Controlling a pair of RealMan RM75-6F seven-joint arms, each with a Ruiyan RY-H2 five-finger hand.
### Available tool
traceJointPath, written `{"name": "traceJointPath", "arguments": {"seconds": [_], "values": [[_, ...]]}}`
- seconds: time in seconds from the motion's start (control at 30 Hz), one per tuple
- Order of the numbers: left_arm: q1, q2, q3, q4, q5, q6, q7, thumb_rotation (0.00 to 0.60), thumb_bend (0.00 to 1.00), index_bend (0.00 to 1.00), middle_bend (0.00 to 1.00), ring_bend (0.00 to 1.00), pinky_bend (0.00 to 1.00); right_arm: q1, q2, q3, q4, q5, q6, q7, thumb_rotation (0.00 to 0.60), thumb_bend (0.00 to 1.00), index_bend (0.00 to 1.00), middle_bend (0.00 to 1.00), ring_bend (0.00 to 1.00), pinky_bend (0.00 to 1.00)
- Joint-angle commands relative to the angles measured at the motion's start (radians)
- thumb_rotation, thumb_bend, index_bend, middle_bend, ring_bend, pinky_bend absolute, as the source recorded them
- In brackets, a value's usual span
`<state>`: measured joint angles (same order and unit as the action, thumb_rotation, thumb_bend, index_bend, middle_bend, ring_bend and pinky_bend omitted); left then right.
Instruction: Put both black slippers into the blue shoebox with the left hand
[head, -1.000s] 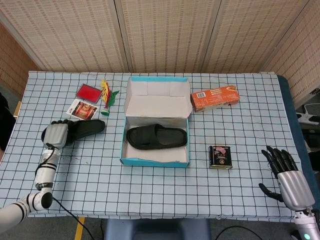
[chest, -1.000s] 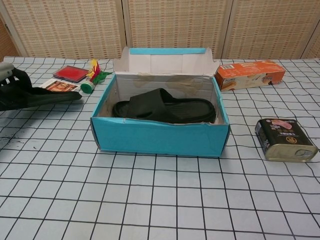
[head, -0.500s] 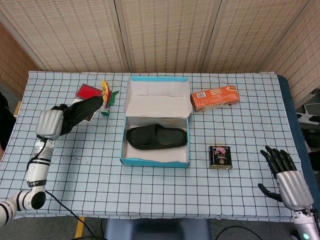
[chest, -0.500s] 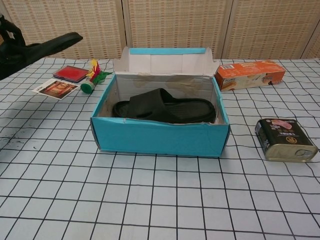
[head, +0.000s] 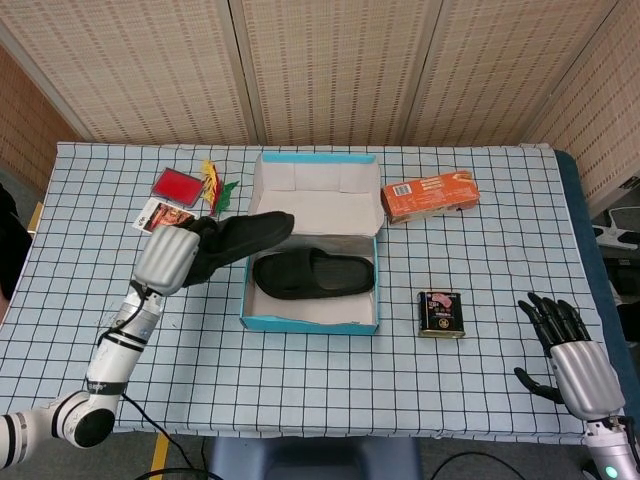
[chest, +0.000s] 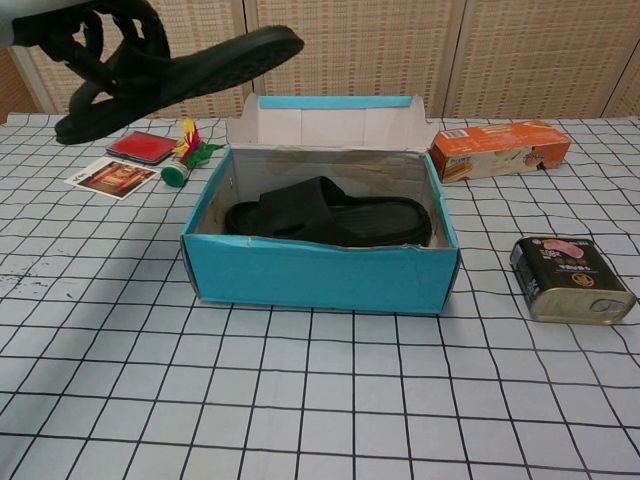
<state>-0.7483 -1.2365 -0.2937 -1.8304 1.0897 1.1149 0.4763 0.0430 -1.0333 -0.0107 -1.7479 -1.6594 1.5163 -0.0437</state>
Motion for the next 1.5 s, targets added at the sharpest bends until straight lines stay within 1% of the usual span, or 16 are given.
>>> {"name": "traceJointPath", "arguments": {"seconds": [0.03,0.13,0.27,0.33,0.47,0.6,0.73,0.83,0.97,1.17,1.5], "values": [[-0.104,0.021,-0.033,-0.078,-0.116,-0.093,0.118,0.6,0.85,0.76,0.73,0.65,0.62,0.001,0.002,0.0,0.001,0.001,-0.002,0.004,0.6,0.12,0.0,0.0,0.0,0.0],[-0.166,0.029,-0.068,-0.11,-0.225,-0.154,0.12,0.6,0.85,0.76,0.73,0.65,0.63,0.001,0.006,0.0,0.001,0.005,-0.003,0.009,0.599,0.12,0.0,0.0,0.0,0.0],[-0.24,0.05,-0.097,-0.135,-0.368,-0.257,0.073,0.6,0.85,0.76,0.73,0.65,0.62,0.002,0.008,0.002,0.003,0.008,-0.003,0.016,0.599,0.12,0.0,0.0,0.0,0.0],[-0.279,0.054,-0.094,-0.128,-0.417,-0.288,0.072,0.6,0.85,0.76,0.73,0.65,0.62,0.003,0.008,0.002,0.004,0.009,-0.005,0.018,0.6,0.12,0.0,0.0,0.0,0.0],[-0.336,0.039,-0.073,-0.11,-0.461,-0.31,0.073,0.6,0.84,0.76,0.73,0.65,0.62,0.004,0.009,0.003,0.005,0.011,-0.006,0.022,0.6,0.12,0.0,0.0,0.0,0.0],[-0.375,0.011,-0.044,-0.067,-0.473,-0.333,0.053,0.6,0.84,0.76,0.73,0.65,0.62,0.004,0.011,0.005,0.006,0.015,-0.004,0.026,0.6,0.12,0.0,0.0,0.0,0.0],[-0.398,-0.01,-0.028,-0.028,-0.487,-0.378,0.002,0.6,0.84,0.76,0.73,0.65,0.62,0.004,0.011,0.005,0.006,0.015,-0.004,0.027,0.599,0.12,0.0,0.0,0.0,0.0],[-0.421,-0.02,-0.006,0.009,-0.489,-0.405,-0.01,0.6,0.84,0.76,0.73,0.65,0.62,0.005,0.01,0.006,0.006,0.015,-0.005,0.025,0.599,0.12,0.0,0.0,0.0,0.0],[-0.445,-0.017,0.023,0.032,-0.517,-0.45,-0.038,0.6,0.84,0.76,0.73,0.65,0.62,0.004,0.009,0.008,0.007,0.02,-0.004,0.024,0.599,0.12,0.0,0.0,0.0,0.0],[-0.465,-0.018,0.066,0.067,-0.499,-0.494,-0.074,0.6,0.84,0.76,0.73,0.65,0.62,0.006,0.008,0.007,0.007,0.021,-0.008,0.023,0.599,0.12,0.0,0.0,0.0,0.0],[-0.488,-0.071,0.116,0.142,-0.443,-0.556,-0.149,0.6,0.84,0.76,0.73,0.65,0.62,0.003,0.008,0.01,0.007,0.026,0.0,0.022,0.6,0.12,0.0,0.0,0.0,0.0]]}}
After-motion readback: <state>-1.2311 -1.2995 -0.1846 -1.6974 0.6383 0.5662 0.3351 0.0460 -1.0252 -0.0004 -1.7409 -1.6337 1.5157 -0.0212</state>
